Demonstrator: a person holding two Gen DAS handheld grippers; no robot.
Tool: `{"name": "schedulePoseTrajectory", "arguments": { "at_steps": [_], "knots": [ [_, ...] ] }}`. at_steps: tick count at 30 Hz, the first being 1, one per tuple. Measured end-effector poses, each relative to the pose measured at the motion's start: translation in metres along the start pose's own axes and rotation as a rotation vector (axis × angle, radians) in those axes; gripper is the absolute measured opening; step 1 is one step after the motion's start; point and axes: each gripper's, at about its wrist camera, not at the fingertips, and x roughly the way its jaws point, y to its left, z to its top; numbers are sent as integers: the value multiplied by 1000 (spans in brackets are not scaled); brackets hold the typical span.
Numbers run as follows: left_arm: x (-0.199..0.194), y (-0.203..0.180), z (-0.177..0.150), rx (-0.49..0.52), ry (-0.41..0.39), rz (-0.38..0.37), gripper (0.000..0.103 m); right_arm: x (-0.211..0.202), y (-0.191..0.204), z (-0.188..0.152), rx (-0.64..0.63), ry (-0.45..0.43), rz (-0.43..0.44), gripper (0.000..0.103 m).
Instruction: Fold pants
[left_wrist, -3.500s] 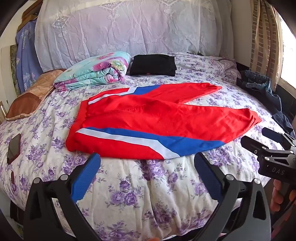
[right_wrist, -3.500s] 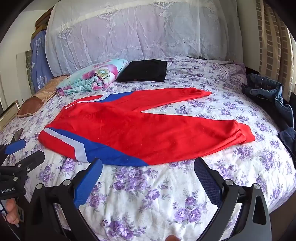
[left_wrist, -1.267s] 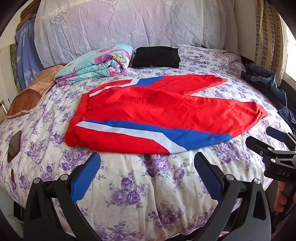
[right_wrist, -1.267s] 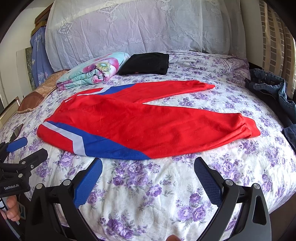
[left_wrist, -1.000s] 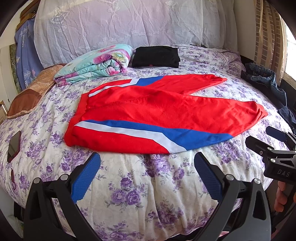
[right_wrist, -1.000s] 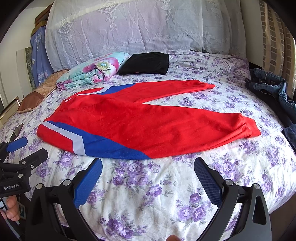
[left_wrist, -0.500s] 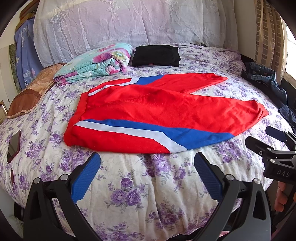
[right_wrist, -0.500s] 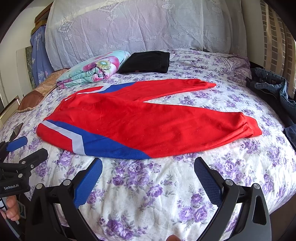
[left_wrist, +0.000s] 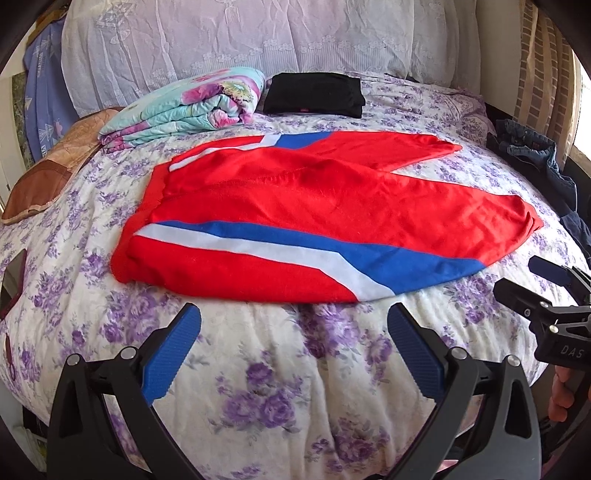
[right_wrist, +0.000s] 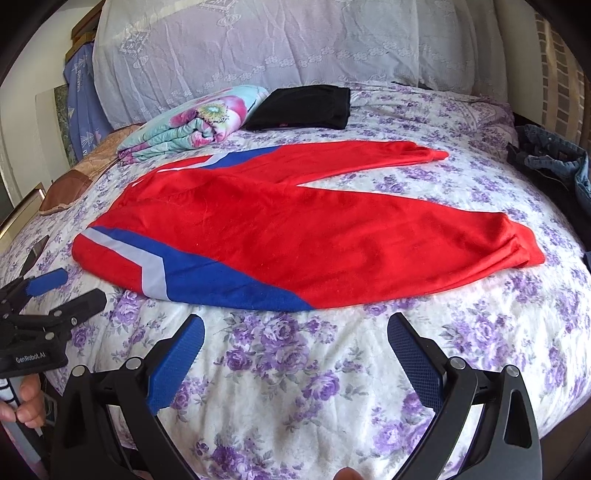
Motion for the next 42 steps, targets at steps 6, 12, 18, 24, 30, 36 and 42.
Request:
{"name": "schedulePoseTrajectory", "arguments": {
  "at_steps": [6,12,18,24,30,36,42],
  "knots": [
    [0,29,22,12,-66,52,99,26,5,10,-1,52,8,100],
    [13,64,54,15,-81,72,99,41,11,38,-38,82,63,100],
    [24,108,111,53,-91,50,99,39,28,109,-235,64,182,100],
    [69,156,157,121,7,28,99,61,39,174,-451,98,223,100],
    [139,192,178,80,121,-68,99,118,52,215,-476,228,336,100],
    [182,223,174,-69,176,-223,99,176,68,252,-569,292,360,100],
    [200,235,162,-112,223,-344,99,238,90,290,-670,342,396,99]
  ]
}}
